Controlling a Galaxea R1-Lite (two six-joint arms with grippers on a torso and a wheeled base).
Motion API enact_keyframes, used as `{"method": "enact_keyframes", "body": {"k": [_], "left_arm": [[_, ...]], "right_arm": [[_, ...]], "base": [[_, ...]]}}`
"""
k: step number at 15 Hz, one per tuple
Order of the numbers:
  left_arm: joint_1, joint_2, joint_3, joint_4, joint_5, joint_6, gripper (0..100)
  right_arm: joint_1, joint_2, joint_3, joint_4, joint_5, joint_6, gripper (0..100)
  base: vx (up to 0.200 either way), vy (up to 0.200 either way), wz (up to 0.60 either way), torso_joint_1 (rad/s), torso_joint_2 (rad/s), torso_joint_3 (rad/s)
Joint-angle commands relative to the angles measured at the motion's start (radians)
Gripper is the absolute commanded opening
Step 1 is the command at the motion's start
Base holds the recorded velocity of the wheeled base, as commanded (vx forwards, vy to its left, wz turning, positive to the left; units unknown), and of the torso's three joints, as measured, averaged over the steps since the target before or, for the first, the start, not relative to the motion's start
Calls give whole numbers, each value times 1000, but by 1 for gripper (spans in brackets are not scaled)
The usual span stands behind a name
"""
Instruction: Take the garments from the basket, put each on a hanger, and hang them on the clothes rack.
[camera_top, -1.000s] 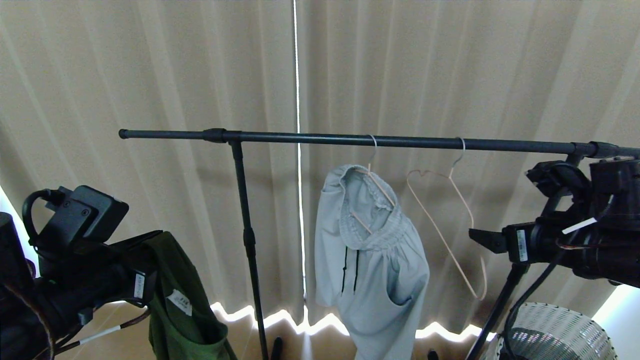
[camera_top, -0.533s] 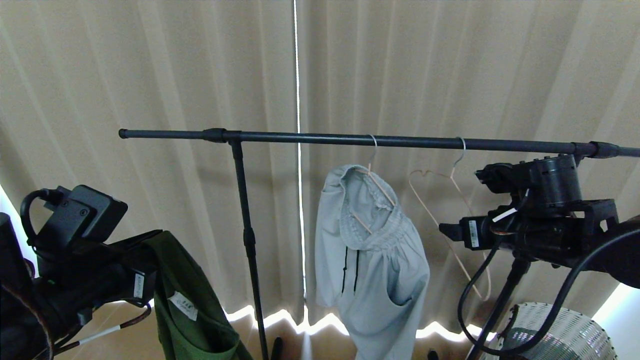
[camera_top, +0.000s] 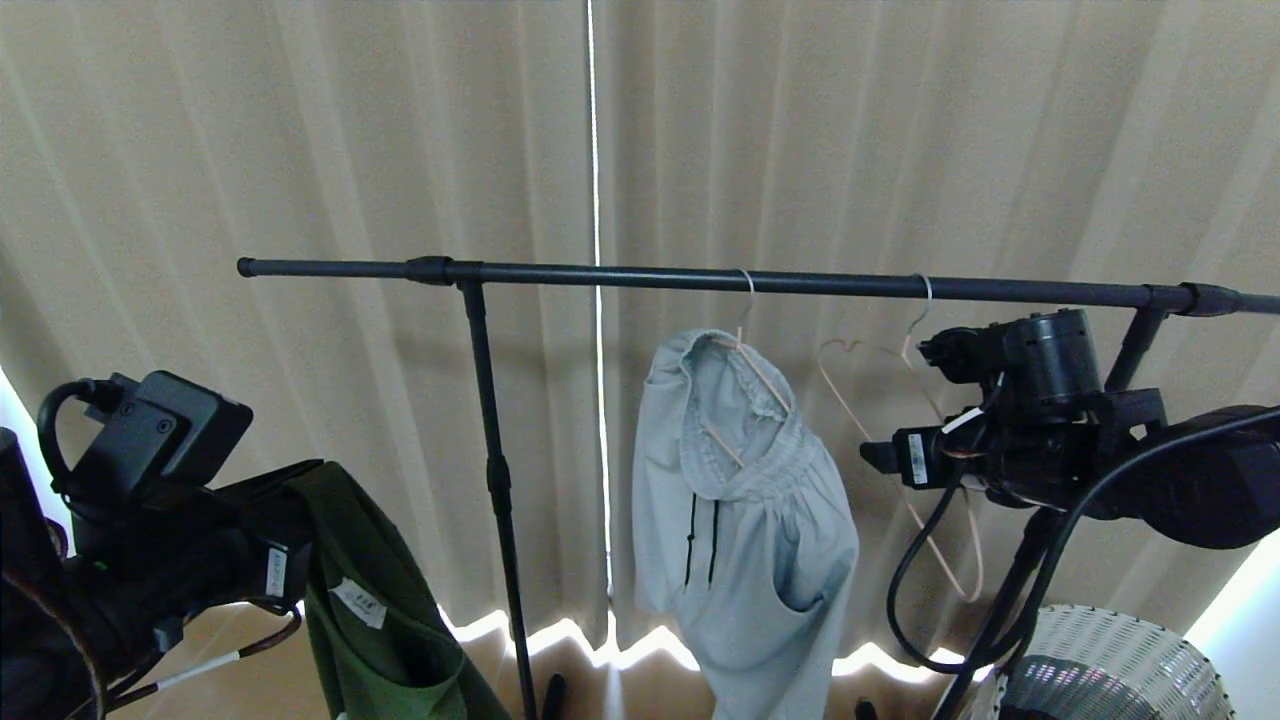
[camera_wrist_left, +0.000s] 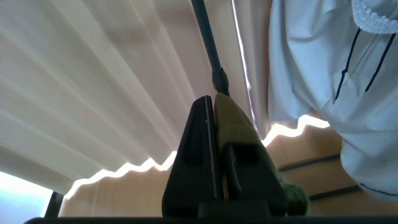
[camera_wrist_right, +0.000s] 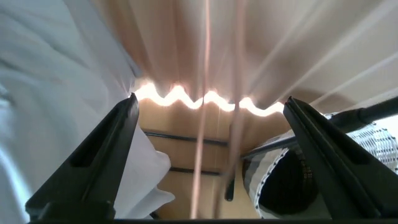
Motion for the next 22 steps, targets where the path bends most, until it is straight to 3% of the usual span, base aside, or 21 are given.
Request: {"method": "enact_keyframes", "body": {"k": [1, 2, 3, 15, 22], "left_arm": [[1, -1, 1, 0, 0, 0, 0], [1, -1, 1, 0, 0, 0, 0], [-1, -2, 1, 0, 0, 0, 0], [-1, -11, 2, 0, 0, 0, 0], [1, -21, 2, 0, 0, 0, 0]], "right_arm": [[0, 16, -1, -17, 0, -1, 100], [0, 22, 1, -31, 0, -1, 100], [-6, 31, 2, -48, -1, -2, 0], [-18, -24, 7, -45, -11, -2, 0], [-31, -180, 86, -49, -8, 1, 0]], "base": [[0, 0, 0, 0, 0, 0], [0, 0, 0, 0, 0, 0], [0, 0, 0, 0, 0, 0], [0, 0, 0, 0, 0, 0], [0, 0, 0, 0, 0, 0]]}}
